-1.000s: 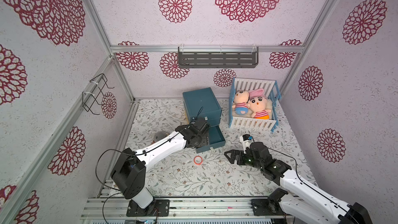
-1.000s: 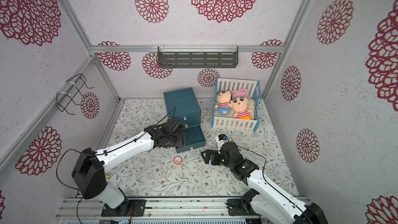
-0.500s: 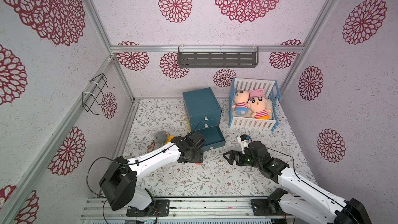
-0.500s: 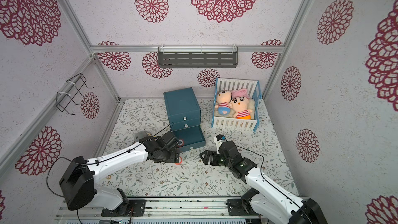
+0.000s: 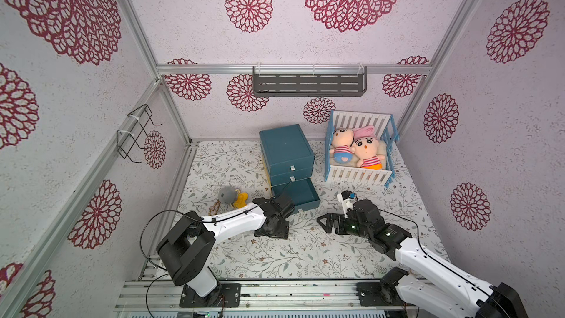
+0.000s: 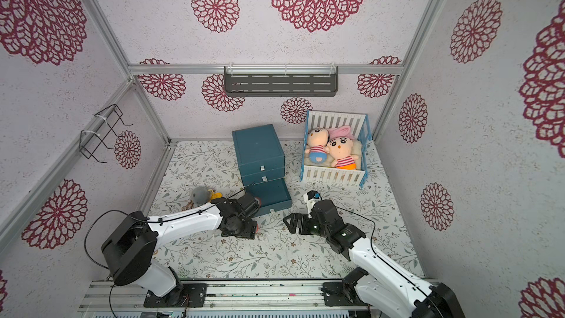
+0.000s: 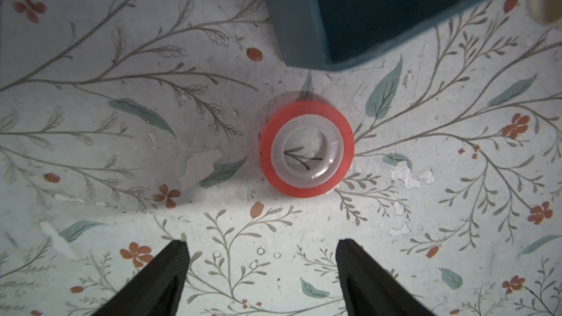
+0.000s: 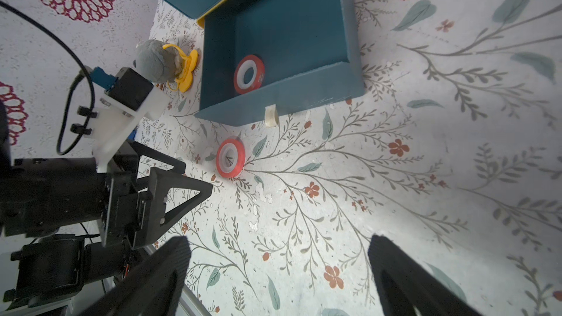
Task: Place the transparent tape into the drawer according to color
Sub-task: Pick up the tape at the center of the board.
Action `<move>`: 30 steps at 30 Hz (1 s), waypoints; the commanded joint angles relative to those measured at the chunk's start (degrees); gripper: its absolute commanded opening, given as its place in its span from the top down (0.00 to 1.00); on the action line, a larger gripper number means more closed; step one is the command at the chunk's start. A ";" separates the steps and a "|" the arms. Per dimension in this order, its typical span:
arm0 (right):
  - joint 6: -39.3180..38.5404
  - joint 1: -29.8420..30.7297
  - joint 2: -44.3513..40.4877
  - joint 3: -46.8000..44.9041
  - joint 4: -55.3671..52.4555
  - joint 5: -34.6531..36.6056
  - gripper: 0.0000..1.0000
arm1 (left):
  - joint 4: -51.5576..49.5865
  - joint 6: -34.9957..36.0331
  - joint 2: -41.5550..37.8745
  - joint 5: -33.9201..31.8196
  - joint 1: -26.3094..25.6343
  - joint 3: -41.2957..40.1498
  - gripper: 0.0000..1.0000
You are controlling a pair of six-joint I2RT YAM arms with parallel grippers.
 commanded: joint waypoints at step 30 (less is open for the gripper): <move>-0.55 -0.63 -1.80 3.66 -1.52 1.31 0.01 | 7.62 -2.52 3.84 -4.82 2.57 -1.69 0.23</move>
